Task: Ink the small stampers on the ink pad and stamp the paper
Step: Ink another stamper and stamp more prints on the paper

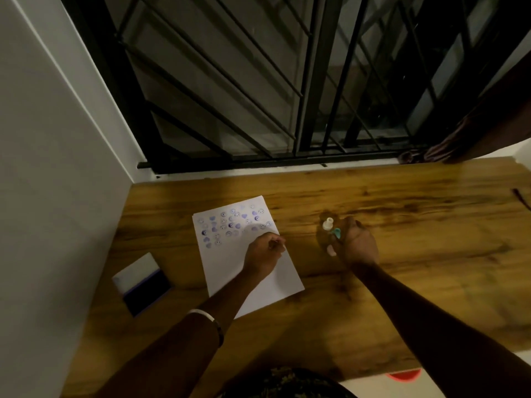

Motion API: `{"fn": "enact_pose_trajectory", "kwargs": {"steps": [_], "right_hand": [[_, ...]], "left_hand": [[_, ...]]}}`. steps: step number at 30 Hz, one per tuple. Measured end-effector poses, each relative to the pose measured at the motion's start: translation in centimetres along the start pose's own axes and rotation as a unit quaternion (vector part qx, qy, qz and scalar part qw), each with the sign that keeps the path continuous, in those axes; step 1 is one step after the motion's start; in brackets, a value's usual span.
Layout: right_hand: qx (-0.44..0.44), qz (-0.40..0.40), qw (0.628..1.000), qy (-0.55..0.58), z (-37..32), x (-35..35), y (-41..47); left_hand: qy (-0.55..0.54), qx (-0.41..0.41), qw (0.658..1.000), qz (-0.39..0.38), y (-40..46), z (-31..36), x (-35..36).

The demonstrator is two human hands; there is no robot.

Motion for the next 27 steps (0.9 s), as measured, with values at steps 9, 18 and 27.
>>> {"fn": "enact_pose_trajectory", "kwargs": {"steps": [9,18,27], "right_hand": [[0.003,-0.028,0.999,-0.015,-0.7,1.8,0.8],[-0.097,-0.022,0.991,0.090,-7.6,1.8,-0.5],[-0.223,-0.128,0.944,0.207,-21.1,6.9,-4.1]], "left_hand": [[-0.022,-0.014,0.999,0.029,-0.7,-0.8,-1.6],[-0.188,-0.139,0.971,0.050,-0.3,-2.2,-3.6],[-0.470,-0.172,0.864,0.064,-1.4,-5.2,-8.7]]}}
Point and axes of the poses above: each hand's wrist, its own y-axis towards the middle knuckle, its own x-axis out of the palm, z = x × y, the point moved 5 cm from there along y, towards the middle knuckle
